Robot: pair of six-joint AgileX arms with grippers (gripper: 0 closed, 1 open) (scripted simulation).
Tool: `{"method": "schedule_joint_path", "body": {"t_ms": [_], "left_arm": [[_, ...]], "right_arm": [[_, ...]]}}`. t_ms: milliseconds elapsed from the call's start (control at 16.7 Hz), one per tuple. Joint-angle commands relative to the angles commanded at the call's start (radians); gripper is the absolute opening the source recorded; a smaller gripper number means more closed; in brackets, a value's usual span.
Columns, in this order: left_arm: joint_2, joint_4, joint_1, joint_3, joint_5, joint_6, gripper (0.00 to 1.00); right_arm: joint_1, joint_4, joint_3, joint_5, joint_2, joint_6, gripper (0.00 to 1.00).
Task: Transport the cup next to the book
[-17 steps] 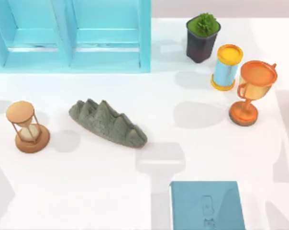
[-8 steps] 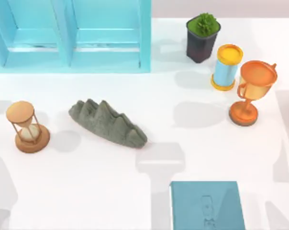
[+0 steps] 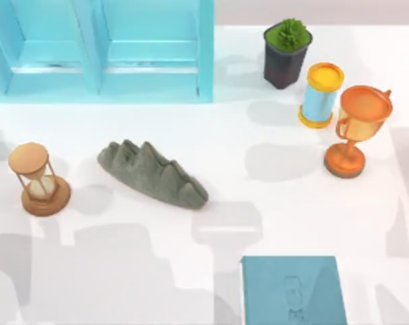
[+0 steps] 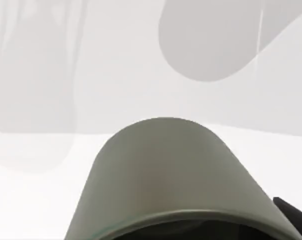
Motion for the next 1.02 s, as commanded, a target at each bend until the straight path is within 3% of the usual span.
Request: {"method": "schedule_joint_path", "body": {"t_ms": [600,1020], "left_arm": [[0.025,-0.07,-0.788,0.103,0.078,-1.29,0.0],[0.05,-0.081,-1.245,0.193,0.026,-2.181,0.0]], "right_arm": [[0.0,0.0,0.0,0.0,0.0,0.0,1.0],[0.0,0.0,0.0,0.0,0.0,0.0,1.0]]}}
